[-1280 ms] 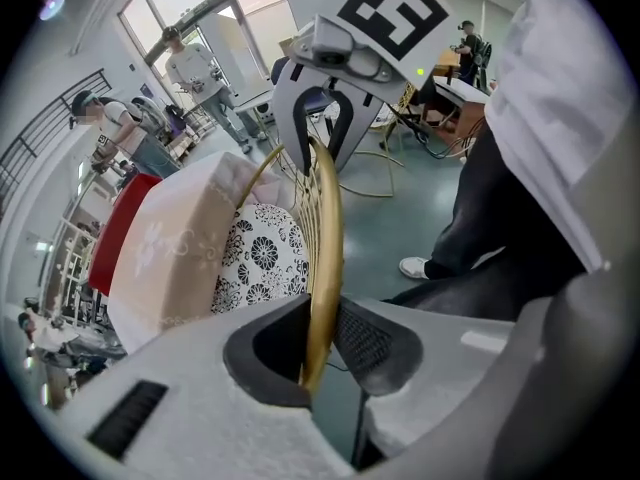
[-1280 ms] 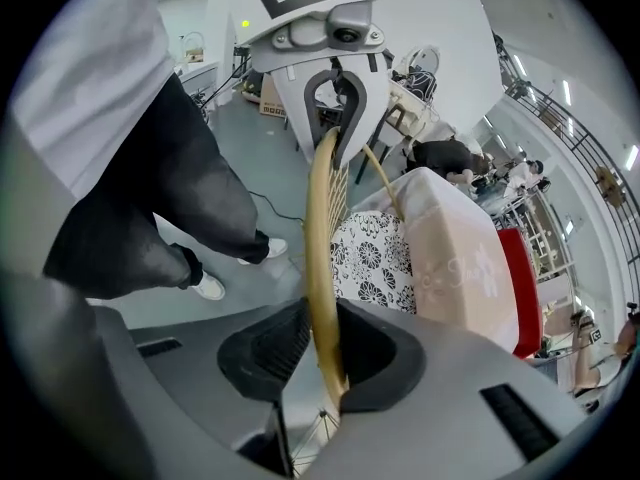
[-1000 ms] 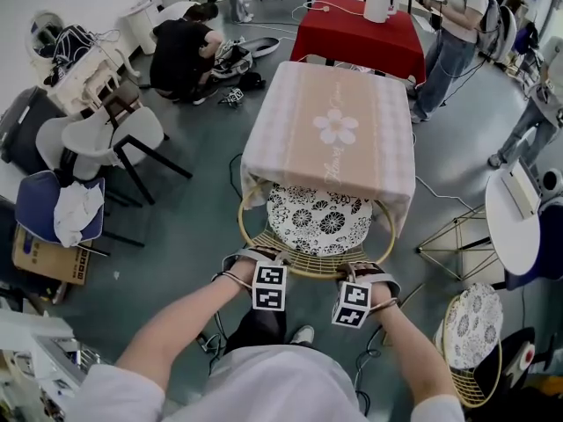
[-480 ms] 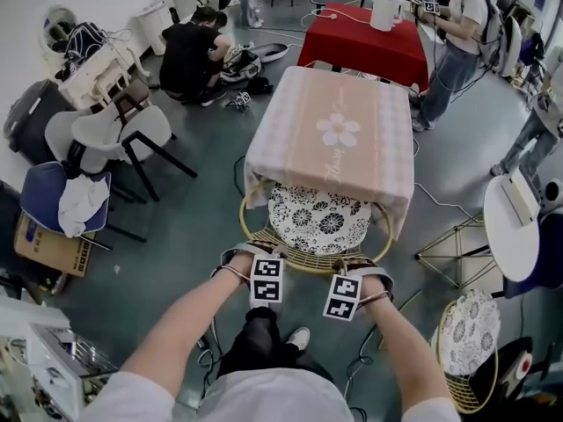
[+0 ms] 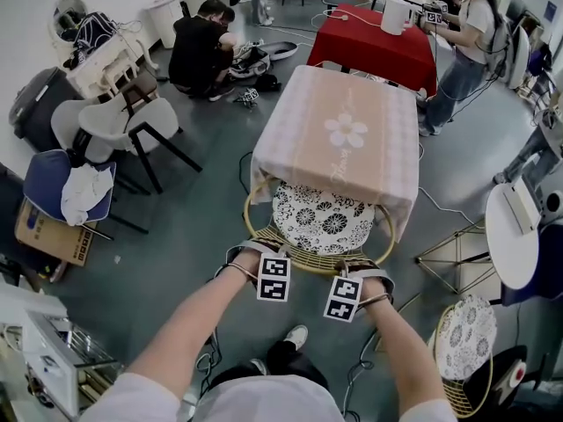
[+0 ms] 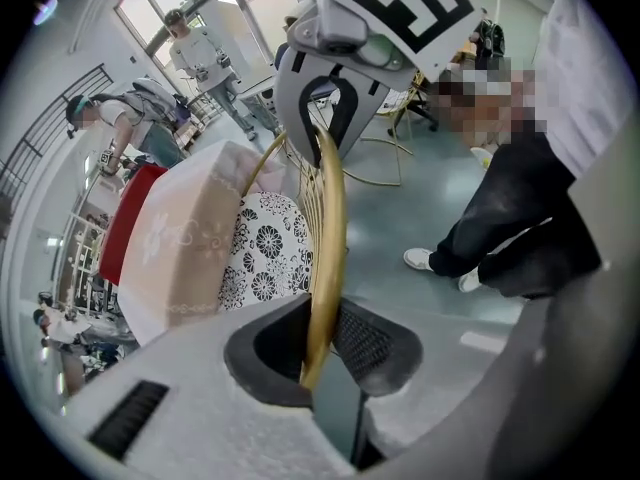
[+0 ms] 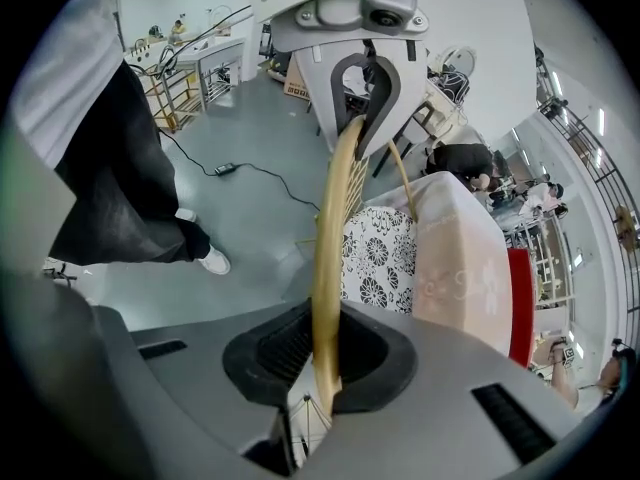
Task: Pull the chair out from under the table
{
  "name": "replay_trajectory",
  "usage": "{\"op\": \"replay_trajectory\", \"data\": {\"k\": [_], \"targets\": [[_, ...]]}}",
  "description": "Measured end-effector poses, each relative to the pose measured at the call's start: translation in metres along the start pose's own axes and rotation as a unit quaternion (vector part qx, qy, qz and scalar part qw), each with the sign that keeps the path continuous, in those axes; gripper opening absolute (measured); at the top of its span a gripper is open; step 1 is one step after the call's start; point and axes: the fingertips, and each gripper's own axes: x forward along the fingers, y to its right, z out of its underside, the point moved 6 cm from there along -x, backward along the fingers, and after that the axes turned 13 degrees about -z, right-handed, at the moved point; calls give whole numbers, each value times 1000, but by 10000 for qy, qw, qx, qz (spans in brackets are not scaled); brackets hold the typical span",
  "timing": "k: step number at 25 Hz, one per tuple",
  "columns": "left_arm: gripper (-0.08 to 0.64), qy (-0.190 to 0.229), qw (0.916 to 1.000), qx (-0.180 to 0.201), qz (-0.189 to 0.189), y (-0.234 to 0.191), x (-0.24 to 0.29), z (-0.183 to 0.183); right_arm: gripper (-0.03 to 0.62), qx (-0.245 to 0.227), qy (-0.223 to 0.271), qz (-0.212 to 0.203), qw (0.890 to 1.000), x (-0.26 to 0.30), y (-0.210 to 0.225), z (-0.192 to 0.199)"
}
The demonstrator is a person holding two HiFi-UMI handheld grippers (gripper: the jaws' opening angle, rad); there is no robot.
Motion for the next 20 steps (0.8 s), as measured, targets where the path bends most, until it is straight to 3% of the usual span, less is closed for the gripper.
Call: {"op": "replay_trajectory", "data": {"k": [20], "targets": [[54, 153, 9998, 97, 66, 54, -30, 2, 29, 95, -148, -107, 9998, -5, -54, -19]]}}
